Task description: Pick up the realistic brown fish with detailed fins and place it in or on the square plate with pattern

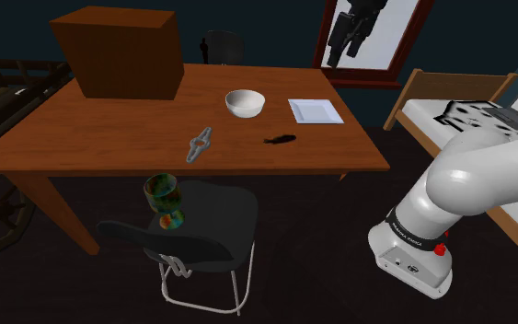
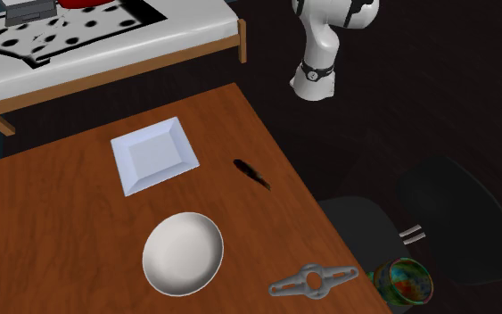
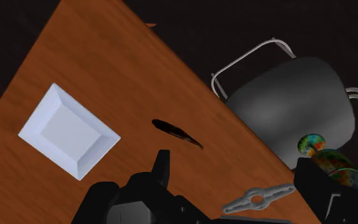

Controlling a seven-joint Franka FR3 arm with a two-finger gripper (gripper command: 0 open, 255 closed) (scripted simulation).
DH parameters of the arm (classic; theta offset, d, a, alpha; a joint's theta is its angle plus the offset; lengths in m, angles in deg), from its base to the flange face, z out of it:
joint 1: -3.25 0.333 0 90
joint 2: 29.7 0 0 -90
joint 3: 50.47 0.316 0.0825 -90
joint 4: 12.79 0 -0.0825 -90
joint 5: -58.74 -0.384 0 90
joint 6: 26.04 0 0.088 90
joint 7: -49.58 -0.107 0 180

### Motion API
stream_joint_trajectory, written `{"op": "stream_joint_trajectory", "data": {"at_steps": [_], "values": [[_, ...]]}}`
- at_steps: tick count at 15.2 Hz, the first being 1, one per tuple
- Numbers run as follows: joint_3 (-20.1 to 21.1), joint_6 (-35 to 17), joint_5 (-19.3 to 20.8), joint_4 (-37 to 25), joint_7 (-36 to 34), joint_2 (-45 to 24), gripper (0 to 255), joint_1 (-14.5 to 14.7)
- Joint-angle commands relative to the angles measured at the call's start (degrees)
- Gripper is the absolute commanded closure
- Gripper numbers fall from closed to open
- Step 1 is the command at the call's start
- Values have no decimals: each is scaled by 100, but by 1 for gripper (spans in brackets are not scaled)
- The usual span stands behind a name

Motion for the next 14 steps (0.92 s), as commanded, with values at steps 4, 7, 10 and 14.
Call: {"op": "stream_joint_trajectory", "data": {"at_steps": [4, 7, 10, 14], "values": [[-243, -586, 156, 431, 656, -154, 0, 126], [-490, -1193, 308, 780, 1306, -411, 0, 239], [-738, -1820, 448, 1043, 1952, -771, 0, 347], [-1068, -2673, 598, 1254, 2814, -1407, 0, 498]]}}
